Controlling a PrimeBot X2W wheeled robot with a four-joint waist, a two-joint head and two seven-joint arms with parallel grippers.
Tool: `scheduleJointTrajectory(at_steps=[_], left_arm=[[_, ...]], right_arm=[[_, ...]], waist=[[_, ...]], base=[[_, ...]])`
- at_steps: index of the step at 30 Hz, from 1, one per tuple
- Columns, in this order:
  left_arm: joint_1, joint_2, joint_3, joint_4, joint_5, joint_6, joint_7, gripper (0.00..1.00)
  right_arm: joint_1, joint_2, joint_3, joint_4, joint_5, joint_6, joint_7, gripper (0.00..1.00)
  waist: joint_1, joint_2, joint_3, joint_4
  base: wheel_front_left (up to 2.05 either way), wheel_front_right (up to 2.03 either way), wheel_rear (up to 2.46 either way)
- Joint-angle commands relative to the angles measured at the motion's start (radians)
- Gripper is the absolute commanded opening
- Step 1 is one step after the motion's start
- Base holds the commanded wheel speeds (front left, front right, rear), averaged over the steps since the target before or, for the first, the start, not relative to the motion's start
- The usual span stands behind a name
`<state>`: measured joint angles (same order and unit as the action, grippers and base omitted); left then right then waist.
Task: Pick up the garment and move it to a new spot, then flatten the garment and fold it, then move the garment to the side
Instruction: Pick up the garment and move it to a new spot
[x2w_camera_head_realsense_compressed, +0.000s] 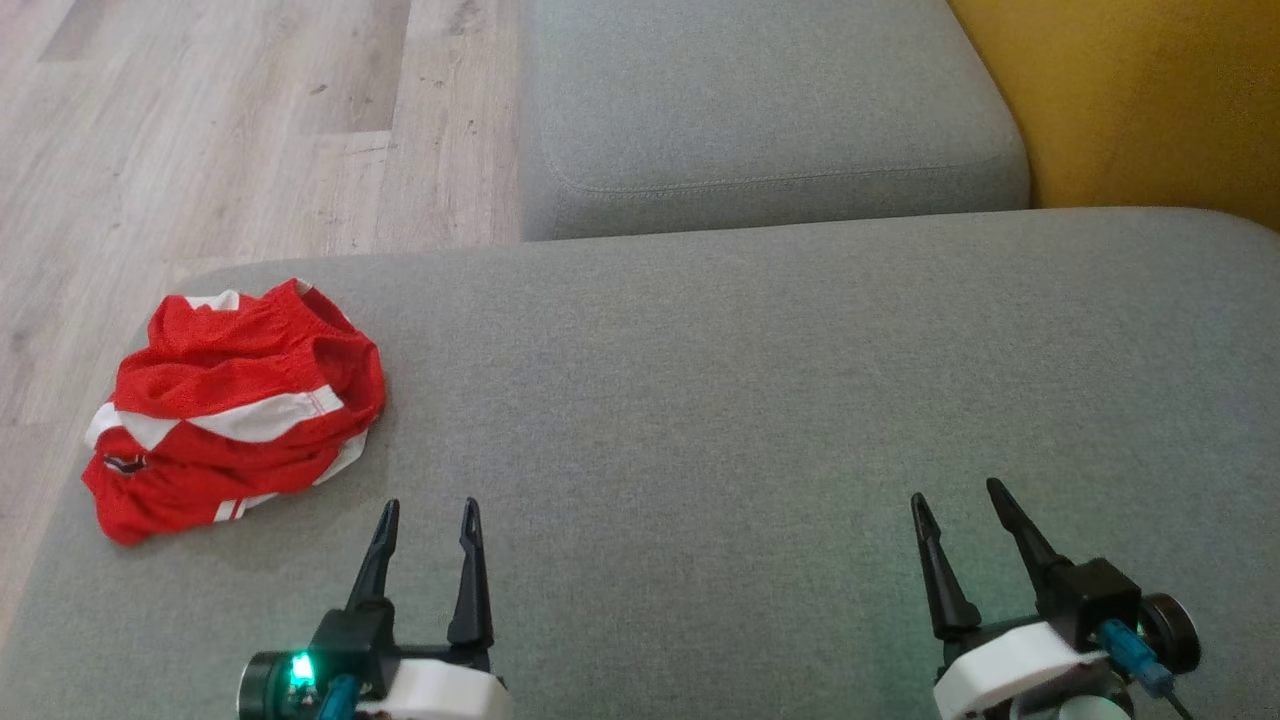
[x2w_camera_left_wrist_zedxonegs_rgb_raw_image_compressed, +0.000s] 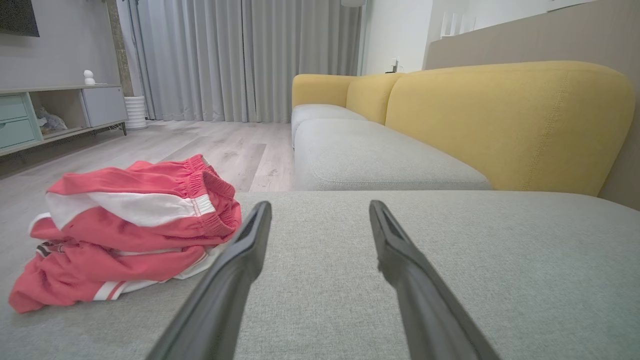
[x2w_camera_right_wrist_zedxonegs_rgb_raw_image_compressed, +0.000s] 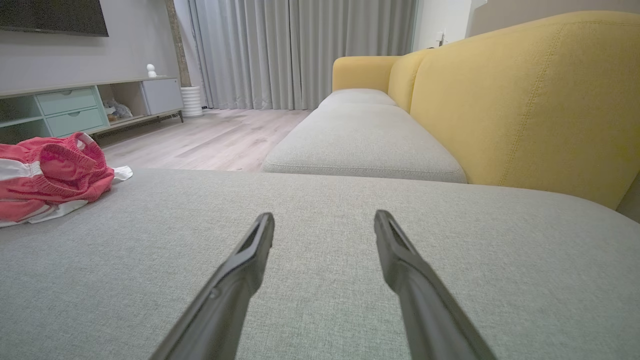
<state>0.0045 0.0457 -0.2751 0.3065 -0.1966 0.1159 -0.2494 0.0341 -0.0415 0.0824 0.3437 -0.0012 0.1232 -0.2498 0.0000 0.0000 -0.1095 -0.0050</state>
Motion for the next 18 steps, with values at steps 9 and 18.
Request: scheduleJointTrajectory(at_steps=[9,18], left_arm=[[-0.078,0.004,0.041,-0.035,0.01,0.022,-0.012,1.0],[-0.085,0.004,0.072,-0.107,0.03,0.029,-0.012,1.0]], right_arm=[[-0.031,-0.009,-0.004,-0.035,-0.005,0.008,-0.012,1.0],[-0.031,-0.009,-0.033,-0.045,-0.034,0.008,-0.012,1.0]], waist=[[0.0,0.0,0.029,0.073],[0.0,0.0,0.081,0.264]], base=[[0.0,0.0,0.0],[0.0,0.0,0.0]])
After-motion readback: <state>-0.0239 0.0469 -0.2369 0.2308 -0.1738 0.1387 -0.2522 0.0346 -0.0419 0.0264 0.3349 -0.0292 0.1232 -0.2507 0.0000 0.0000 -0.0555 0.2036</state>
